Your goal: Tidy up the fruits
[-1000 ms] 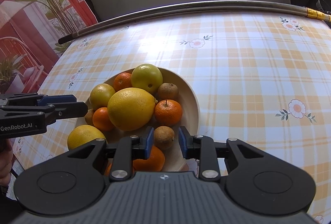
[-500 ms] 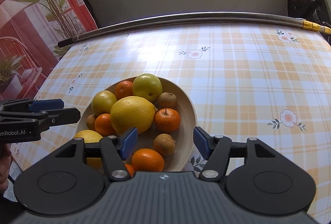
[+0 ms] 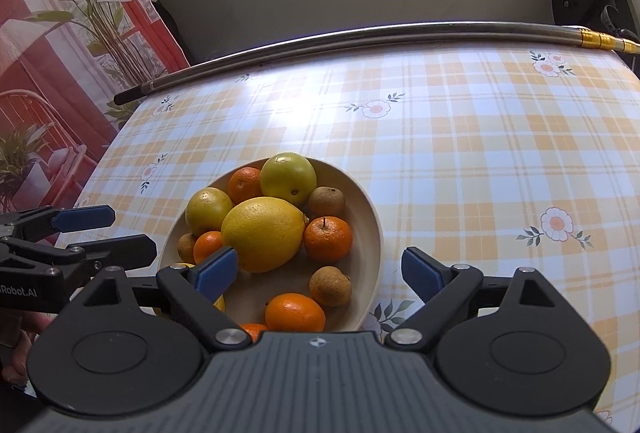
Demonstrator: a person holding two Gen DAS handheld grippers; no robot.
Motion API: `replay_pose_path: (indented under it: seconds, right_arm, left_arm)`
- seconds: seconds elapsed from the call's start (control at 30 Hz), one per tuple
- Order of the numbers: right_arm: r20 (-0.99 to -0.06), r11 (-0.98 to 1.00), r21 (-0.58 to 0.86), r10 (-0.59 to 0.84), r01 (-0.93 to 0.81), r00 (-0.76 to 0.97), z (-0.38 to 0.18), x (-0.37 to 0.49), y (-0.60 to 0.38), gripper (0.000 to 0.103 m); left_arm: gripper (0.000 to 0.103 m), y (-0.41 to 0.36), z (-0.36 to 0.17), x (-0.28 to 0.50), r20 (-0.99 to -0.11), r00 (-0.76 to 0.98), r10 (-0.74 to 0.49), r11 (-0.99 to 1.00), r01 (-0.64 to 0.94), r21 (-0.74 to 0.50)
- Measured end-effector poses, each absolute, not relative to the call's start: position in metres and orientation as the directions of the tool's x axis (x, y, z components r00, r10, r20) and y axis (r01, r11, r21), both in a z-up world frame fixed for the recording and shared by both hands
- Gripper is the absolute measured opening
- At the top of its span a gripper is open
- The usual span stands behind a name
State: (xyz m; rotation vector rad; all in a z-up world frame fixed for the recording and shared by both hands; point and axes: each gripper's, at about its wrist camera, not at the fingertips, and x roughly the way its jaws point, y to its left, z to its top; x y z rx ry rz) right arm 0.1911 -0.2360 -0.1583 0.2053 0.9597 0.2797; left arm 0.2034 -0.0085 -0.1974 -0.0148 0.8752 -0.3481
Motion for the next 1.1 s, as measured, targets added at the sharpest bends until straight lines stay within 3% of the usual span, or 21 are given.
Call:
replay_pose_path:
  seconds: [0.33, 0.77, 1.1]
  right_arm:
    - [-0.731, 0.948, 0.288, 0.31, -0.138, 0.608, -0.118, 0.196, -0.241, 0.091]
    - [-0.532, 0.962, 0.202, 0.265, -0.183, 0.804, -0.003, 0.195, -0.244, 0.091]
    - [-0.448, 0.973, 0.147, 0.227, -0.18, 0.865, 0.03, 0.183, -0.232, 0.092]
  left_arm:
    - [0.103, 0.007, -0.157, 0.209, -0.683, 0.673, -0.286, 0.957, 0.241, -0.164]
    - [0.103, 0.007, -0.039, 0.19, -0.444, 0.866, -0.231, 0.973, 0.213, -0.09]
    - [0.103, -0.029, 0.009, 0.168, -0.319, 0.931, -0.178, 0.98, 0.195, 0.024]
